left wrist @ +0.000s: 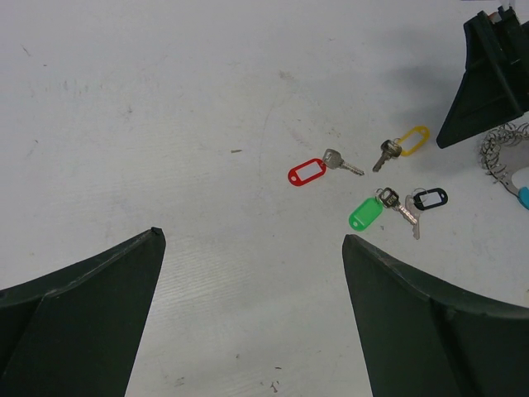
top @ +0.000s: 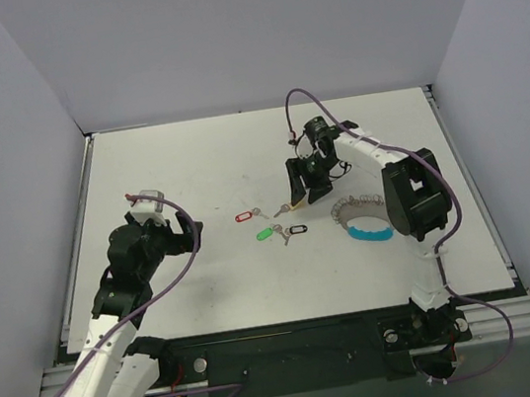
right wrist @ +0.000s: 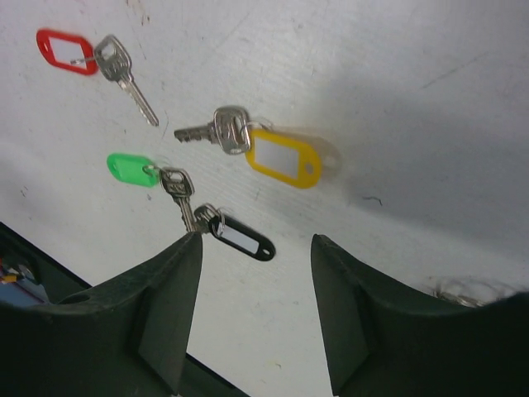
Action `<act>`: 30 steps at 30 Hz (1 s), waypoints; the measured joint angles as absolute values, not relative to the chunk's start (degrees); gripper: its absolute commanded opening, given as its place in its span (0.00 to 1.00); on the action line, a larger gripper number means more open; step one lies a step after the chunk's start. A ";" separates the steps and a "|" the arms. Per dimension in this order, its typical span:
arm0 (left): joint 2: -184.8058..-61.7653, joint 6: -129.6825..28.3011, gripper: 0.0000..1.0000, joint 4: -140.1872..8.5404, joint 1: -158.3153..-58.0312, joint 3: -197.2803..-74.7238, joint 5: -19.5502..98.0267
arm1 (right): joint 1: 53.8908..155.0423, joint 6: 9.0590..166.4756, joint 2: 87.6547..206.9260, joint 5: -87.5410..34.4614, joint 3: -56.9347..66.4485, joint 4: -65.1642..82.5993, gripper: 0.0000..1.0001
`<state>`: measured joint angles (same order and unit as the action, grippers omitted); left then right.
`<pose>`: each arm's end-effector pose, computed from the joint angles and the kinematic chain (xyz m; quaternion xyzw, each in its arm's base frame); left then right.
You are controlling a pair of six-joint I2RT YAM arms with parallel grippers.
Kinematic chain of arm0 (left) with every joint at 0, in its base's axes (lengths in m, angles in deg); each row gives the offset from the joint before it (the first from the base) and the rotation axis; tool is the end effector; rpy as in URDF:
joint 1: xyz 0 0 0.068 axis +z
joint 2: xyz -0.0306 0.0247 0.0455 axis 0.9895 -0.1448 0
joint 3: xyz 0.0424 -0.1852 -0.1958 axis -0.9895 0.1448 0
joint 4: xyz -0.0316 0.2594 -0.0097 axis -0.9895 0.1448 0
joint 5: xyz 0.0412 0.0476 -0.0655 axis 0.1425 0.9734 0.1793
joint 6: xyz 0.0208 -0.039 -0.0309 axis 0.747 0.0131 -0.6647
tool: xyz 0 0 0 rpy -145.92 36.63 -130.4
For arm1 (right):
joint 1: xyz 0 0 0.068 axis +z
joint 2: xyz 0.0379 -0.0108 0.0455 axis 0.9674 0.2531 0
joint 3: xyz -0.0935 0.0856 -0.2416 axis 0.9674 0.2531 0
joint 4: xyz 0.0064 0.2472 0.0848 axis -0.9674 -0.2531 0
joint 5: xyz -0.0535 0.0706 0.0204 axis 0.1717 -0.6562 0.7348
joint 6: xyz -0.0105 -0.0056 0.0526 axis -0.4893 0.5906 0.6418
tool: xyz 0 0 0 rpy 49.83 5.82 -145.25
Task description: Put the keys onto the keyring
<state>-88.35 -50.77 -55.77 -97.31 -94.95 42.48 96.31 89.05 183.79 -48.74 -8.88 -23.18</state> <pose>0.1678 -0.0502 0.2716 0.0538 0.8032 -0.1740 0.5671 0.4022 0.1731 0.1926 -0.1693 0.9219 0.3023 0.1732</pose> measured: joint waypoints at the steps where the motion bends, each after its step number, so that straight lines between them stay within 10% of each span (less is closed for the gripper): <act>1: -88.37 -50.77 1.00 -55.77 -97.31 -94.95 42.51 | 96.31 89.73 184.62 -48.88 -9.80 -22.85 0.48; 30: -88.54 -50.57 1.00 -55.80 -96.94 -94.95 42.11 | 95.52 100.07 192.44 -50.84 -13.74 -17.76 0.29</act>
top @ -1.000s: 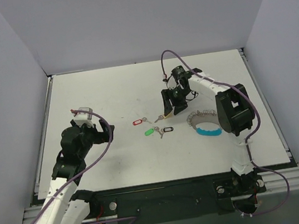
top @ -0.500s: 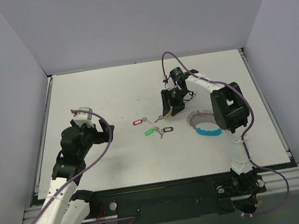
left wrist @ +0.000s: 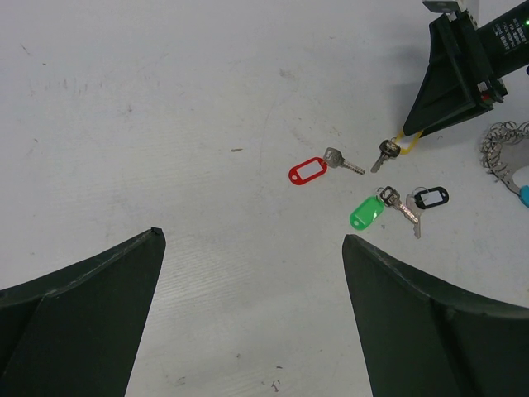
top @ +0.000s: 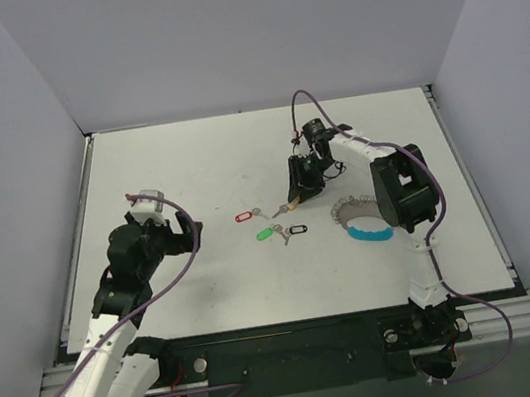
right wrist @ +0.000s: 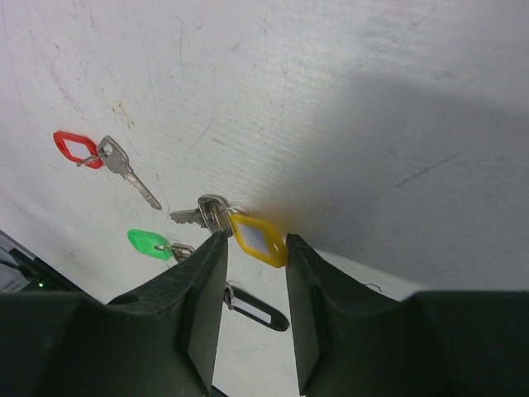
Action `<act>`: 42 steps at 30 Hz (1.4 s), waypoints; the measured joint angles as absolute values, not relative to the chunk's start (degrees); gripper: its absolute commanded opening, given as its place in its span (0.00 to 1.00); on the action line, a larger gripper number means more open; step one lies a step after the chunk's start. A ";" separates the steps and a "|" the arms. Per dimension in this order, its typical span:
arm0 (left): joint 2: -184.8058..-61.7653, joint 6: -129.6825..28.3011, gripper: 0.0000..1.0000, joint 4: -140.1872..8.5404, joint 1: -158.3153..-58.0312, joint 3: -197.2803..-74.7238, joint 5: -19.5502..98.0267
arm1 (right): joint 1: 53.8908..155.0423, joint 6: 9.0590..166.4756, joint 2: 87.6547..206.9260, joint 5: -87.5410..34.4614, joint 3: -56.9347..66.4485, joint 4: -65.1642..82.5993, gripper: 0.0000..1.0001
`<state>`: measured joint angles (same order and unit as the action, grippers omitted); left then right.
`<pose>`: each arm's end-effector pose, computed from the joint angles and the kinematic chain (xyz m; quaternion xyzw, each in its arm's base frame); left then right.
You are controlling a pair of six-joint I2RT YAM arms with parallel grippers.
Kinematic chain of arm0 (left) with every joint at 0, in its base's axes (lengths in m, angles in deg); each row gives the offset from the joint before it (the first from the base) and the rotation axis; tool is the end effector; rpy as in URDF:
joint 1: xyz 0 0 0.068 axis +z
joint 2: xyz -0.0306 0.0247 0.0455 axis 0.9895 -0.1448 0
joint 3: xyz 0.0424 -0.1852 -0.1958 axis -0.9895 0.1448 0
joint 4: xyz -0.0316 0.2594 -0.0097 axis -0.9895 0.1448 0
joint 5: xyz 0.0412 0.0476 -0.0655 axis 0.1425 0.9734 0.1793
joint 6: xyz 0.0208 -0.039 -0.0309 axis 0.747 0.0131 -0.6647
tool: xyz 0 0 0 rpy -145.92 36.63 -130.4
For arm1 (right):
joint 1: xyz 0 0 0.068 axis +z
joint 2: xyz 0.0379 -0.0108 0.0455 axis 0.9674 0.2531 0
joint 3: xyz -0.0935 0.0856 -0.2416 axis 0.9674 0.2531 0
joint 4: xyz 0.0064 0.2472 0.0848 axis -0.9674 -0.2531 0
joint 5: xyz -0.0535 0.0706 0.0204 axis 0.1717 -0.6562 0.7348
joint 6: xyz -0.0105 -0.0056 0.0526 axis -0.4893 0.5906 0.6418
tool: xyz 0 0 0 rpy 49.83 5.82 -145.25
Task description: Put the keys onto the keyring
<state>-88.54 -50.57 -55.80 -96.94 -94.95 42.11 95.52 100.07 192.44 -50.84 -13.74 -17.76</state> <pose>0.1686 -0.0494 0.2712 0.0545 0.8040 -0.1734 0.5662 0.4336 0.1794 0.1576 -0.0817 0.9261 0.3357 0.1514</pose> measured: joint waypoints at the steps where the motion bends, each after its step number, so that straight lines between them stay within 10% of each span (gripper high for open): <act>1: -88.61 -50.57 1.00 -55.77 -96.94 -94.95 42.07 | 95.37 100.37 192.44 -50.84 -13.63 -17.25 0.26; 8: -89.11 -50.44 0.94 -55.77 -96.92 -95.12 41.41 | 94.39 102.71 192.44 -51.41 -11.90 -14.22 0.22; 15: -89.46 -50.44 0.94 -55.80 -96.88 -95.60 40.95 | 94.10 104.42 192.47 -52.83 -11.83 -12.62 0.40; 29: -90.10 -50.44 0.93 -55.77 -96.50 -95.69 40.06 | 93.75 106.45 193.62 -55.70 -11.09 -10.46 0.00; 42: -91.78 -58.31 0.89 -60.65 -96.20 -95.69 32.49 | 90.17 98.84 188.77 -57.44 -10.98 -12.16 0.00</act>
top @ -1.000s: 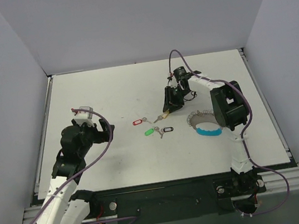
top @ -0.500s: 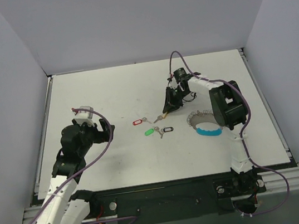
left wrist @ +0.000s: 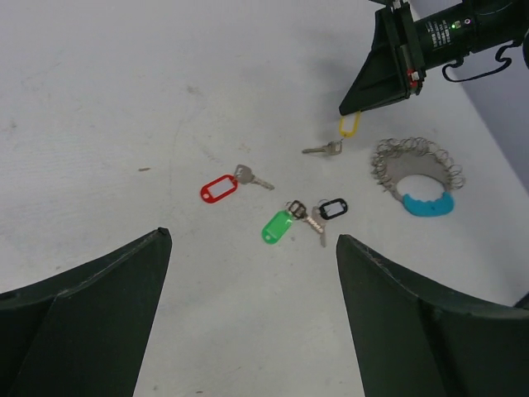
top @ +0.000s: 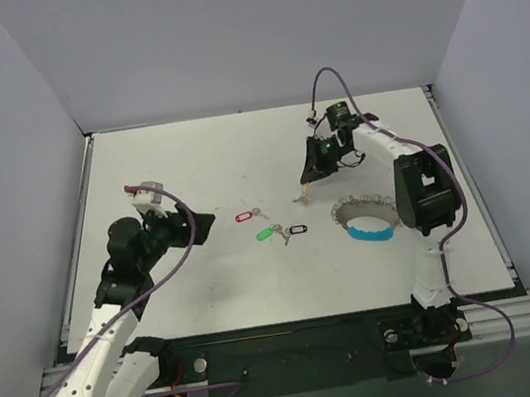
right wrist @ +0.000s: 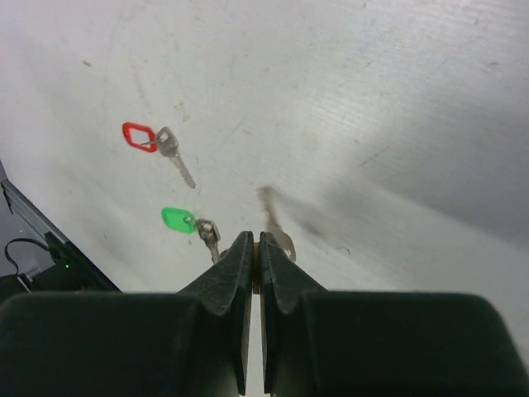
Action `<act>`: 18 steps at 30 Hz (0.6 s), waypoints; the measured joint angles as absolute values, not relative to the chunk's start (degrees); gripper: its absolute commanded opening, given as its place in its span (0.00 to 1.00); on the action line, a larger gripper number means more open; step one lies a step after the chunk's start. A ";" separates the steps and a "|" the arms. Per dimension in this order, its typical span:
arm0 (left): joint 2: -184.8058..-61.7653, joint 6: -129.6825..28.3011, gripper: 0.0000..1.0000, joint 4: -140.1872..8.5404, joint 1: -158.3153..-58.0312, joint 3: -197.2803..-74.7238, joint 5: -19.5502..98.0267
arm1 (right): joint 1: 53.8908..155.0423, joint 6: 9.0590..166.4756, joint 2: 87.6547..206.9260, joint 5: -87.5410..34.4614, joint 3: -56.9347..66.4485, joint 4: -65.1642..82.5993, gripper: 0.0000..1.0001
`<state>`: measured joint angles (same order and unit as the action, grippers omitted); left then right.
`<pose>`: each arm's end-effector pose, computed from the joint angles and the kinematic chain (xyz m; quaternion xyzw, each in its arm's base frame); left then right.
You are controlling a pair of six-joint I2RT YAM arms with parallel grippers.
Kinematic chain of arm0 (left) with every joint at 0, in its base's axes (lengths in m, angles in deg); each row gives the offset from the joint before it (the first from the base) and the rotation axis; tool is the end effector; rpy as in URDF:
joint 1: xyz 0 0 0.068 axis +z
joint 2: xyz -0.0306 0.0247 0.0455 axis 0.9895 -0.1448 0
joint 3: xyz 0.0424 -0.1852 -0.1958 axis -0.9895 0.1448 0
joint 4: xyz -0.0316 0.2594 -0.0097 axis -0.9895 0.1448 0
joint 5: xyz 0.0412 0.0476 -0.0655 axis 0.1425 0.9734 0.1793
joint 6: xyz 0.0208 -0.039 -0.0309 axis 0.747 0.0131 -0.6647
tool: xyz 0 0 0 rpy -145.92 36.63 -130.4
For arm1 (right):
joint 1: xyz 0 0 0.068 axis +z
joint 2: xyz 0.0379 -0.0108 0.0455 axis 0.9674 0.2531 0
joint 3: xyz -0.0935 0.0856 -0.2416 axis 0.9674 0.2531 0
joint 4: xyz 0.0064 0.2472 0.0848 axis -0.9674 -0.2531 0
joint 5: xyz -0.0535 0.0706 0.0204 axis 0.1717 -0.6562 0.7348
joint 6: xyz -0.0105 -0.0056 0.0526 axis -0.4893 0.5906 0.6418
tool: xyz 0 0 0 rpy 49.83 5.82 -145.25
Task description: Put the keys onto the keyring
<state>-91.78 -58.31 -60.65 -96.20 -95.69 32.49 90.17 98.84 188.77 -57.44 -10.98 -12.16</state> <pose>0.1782 -0.0557 0.2758 0.0472 0.7897 -0.2741 0.5468 0.4434 0.1403 0.1795 -0.0818 0.8968 0.3851 0.2019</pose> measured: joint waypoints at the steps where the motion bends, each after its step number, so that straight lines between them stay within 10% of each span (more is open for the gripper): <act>1: -92.41 -60.37 0.88 -62.38 -96.20 -95.69 31.21 | 89.73 96.90 186.83 -57.95 -10.89 -12.88 0.00; 18: -105.96 -81.57 0.48 -92.78 -124.76 -91.76 25.52 | 91.59 53.53 148.99 -77.25 3.84 -32.75 0.00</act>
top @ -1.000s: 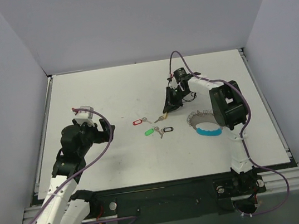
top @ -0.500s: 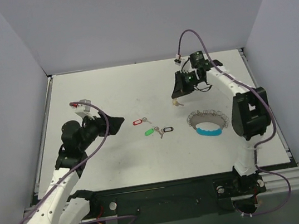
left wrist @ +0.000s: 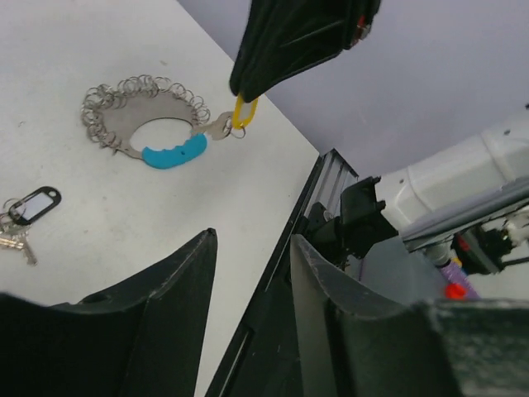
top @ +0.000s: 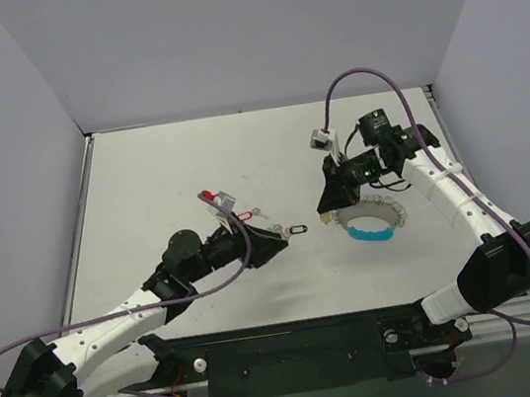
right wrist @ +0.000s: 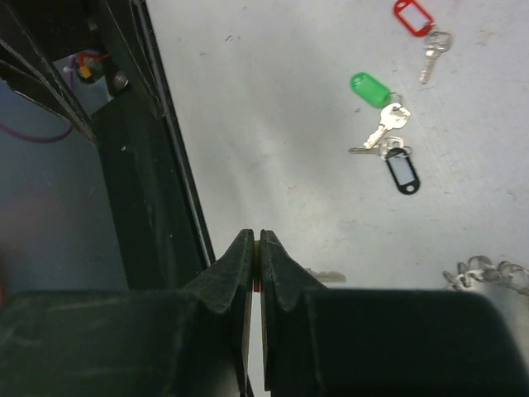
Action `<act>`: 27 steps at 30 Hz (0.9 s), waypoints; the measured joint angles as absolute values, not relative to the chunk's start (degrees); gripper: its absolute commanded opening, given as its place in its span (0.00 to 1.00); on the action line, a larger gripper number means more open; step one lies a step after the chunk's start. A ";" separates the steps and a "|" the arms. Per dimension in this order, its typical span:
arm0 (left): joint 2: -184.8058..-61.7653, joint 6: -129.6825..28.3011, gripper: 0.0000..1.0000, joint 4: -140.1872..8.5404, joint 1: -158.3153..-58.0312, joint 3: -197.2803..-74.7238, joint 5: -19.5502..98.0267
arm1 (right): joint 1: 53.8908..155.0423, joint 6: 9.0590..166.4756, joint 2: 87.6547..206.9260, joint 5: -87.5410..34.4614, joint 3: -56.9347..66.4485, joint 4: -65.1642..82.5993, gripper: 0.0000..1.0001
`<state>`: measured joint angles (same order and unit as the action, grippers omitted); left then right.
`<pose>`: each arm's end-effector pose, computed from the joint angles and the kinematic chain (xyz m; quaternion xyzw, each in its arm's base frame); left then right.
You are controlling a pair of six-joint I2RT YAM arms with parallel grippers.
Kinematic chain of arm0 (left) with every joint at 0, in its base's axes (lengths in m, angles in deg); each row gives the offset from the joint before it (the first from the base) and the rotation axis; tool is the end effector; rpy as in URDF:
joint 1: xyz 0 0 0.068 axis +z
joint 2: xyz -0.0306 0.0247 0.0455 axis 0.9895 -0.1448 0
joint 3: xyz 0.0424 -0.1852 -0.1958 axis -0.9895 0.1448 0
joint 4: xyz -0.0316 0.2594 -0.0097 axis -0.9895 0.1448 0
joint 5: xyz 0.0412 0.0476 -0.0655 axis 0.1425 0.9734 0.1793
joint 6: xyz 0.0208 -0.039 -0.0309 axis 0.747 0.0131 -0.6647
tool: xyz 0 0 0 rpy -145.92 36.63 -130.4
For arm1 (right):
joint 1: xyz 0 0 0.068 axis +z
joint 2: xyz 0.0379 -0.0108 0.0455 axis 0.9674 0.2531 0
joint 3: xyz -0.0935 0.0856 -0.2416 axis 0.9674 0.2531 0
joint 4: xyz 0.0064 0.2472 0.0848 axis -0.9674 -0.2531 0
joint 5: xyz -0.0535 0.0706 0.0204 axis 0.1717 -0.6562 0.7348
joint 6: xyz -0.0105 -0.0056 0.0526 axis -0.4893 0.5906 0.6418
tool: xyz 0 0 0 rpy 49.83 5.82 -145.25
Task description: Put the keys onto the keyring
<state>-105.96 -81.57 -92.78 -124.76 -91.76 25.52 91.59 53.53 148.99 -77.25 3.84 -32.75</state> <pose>0.1584 -0.1664 0.2643 0.1373 0.7000 -0.5667 0.4123 0.2781 0.1126 0.3393 -0.4646 0.6928 0.4231 0.3537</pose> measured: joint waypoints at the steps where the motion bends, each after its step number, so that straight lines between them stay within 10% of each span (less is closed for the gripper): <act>1: -106.05 -79.64 0.47 -93.78 -127.37 -91.60 26.79 | 92.05 52.22 148.18 -77.81 4.80 -33.82 0.00; 10: -107.32 -53.70 0.26 -102.18 -147.50 -87.51 39.53 | 93.82 53.99 139.18 -84.24 13.65 -32.60 0.00; 27: -120.98 -37.99 0.23 -113.30 -157.73 -89.15 60.45 | 93.75 85.18 135.03 -83.58 27.16 -1.30 0.00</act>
<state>-120.98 -37.99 -113.30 -157.73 -89.15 60.45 93.75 85.18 135.03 -83.58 27.16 -1.30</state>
